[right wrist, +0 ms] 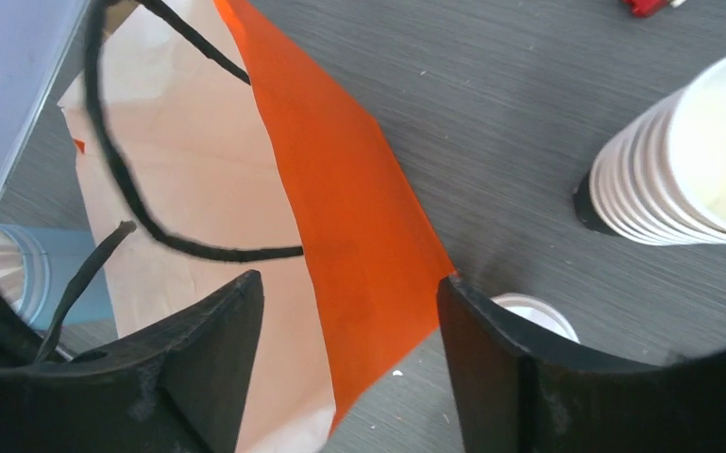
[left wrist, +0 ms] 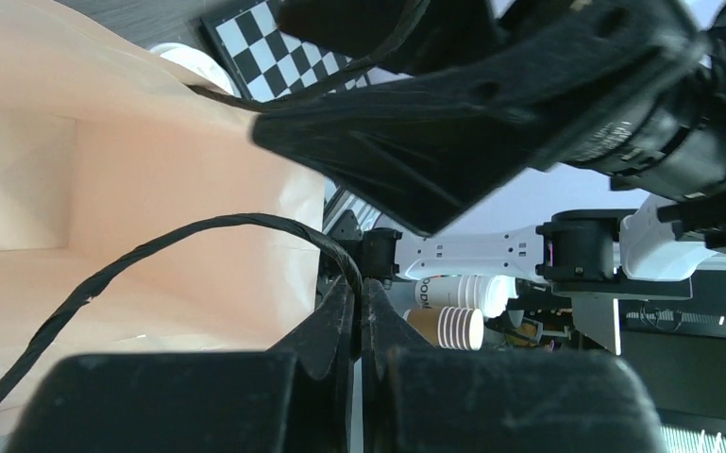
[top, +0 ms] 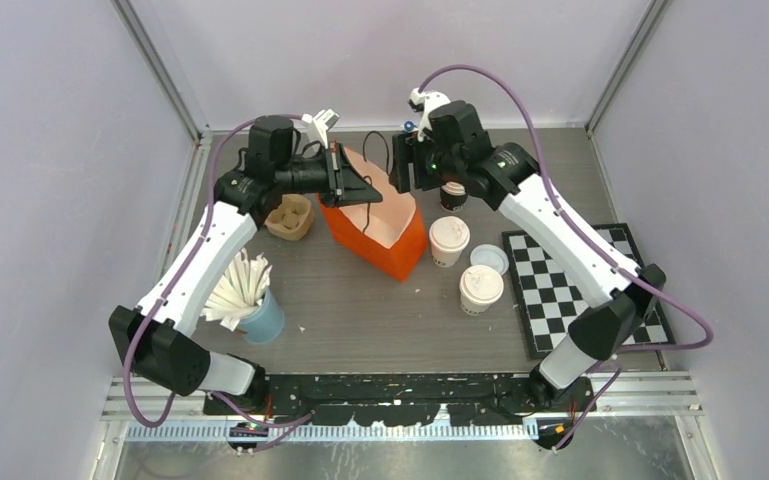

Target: Pack the takeout coffee

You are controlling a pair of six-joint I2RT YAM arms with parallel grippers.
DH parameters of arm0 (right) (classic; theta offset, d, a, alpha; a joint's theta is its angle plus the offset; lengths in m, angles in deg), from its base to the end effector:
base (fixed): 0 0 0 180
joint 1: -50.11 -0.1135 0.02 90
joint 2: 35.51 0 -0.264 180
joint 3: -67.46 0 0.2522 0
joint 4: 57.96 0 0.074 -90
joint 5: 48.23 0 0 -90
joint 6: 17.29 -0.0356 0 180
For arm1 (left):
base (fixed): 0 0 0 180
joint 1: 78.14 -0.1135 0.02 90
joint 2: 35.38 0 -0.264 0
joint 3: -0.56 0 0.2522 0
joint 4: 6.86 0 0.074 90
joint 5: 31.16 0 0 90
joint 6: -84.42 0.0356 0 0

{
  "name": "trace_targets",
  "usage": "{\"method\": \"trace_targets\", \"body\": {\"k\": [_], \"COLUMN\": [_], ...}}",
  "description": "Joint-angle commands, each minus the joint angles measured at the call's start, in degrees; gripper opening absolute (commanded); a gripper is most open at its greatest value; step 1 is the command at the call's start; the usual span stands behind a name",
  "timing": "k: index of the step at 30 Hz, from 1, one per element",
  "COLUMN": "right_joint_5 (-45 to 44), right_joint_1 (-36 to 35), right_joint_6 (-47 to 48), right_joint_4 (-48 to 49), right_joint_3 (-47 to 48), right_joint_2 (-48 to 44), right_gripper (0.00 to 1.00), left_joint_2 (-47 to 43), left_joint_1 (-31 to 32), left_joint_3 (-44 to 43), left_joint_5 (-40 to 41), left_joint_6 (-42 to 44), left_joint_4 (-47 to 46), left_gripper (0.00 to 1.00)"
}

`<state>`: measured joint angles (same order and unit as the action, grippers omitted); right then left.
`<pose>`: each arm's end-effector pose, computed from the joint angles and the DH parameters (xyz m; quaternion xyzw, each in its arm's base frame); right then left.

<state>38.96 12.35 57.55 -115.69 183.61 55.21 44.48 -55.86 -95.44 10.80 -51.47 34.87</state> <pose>0.2728 0.2091 0.4272 -0.1600 0.8610 0.1957 0.4414 0.2713 -0.1397 0.4012 0.0542 0.8009 -0.5581 0.2101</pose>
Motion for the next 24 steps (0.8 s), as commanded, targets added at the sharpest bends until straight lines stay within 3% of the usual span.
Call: {"method": "trace_targets", "body": {"k": [1,6,10,13,24], "right_joint_5": [4.52,3.6,0.94,0.37,0.35], "right_joint_1": [0.26,0.23,0.25,0.29,0.17], "right_joint_6": [2.96,2.99,2.24,0.89,-12.93], "right_joint_4": [4.12,4.76,5.38,4.85,2.26], "right_joint_3": [2.95,2.07,0.52,-0.42,-6.86], "right_joint_2": [2.4,2.85,2.86,2.08,-6.57], "right_gripper": [0.68,0.57,0.33,0.22,0.1], "left_joint_2": [-1.7,-1.8,-2.1,-2.71,-6.89], "left_joint_1": [0.22,0.24,0.22,0.21,-0.45], "left_joint_3": [-0.48,-2.4,-3.37,-4.41,-5.2], "left_joint_5": [-1.12,-0.13,1.04,2.35,8.91], "left_joint_6": [1.46,3.03,3.46,4.06,5.07], "left_joint_4": [0.49,2.5,3.37,4.93,12.97], "left_gripper": [0.0,0.0,0.0,0.02,0.13]}}
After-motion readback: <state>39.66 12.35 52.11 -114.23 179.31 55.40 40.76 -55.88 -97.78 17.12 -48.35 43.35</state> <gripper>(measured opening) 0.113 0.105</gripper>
